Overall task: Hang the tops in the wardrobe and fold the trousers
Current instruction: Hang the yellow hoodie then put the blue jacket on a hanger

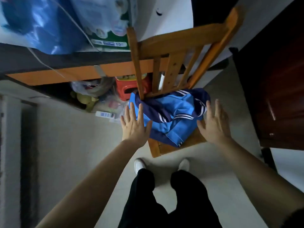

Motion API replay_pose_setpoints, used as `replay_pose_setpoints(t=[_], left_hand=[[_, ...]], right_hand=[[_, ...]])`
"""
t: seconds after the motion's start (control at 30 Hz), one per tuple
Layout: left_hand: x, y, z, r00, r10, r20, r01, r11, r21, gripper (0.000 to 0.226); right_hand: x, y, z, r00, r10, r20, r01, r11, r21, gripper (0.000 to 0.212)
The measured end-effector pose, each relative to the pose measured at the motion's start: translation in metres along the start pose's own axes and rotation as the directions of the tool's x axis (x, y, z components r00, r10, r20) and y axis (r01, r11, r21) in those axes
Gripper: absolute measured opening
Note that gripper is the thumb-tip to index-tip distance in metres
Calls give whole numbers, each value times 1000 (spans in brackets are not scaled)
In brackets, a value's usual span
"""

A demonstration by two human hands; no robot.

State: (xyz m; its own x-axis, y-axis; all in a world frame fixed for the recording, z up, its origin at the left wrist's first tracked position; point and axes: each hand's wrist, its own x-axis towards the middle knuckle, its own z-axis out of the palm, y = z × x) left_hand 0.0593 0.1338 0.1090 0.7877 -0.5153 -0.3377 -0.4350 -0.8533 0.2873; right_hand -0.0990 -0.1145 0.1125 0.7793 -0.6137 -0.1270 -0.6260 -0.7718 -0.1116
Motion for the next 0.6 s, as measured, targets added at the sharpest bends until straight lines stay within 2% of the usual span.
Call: replay_pose_setpoints(t=[0.17, 0.27, 0.33, 0.43, 0.53, 0.6], left_hand=[[40, 36, 55, 998, 0, 55, 2, 999, -44, 82], [69, 59, 105, 998, 26, 56, -25, 999, -27, 85], [84, 73, 141, 994, 87, 70, -90, 995, 33, 88], [108, 85, 193, 975, 159, 156, -188, 962, 196, 93], [134, 83, 237, 960, 75, 269, -173, 916, 362, 95], [139, 80, 253, 945, -13, 327, -142, 885, 444, 74]], right_hand=[[14, 39, 63, 996, 74, 46, -77, 996, 52, 89], [29, 65, 116, 986, 64, 152, -76, 994, 80, 90], [36, 81, 150, 978, 8, 207, -26, 996, 83, 90], [51, 104, 195, 966, -132, 223, 131, 991, 21, 88], [69, 121, 226, 960, -198, 197, 218, 972, -85, 73], [72, 128, 239, 959, -210, 188, 240, 958, -157, 41]])
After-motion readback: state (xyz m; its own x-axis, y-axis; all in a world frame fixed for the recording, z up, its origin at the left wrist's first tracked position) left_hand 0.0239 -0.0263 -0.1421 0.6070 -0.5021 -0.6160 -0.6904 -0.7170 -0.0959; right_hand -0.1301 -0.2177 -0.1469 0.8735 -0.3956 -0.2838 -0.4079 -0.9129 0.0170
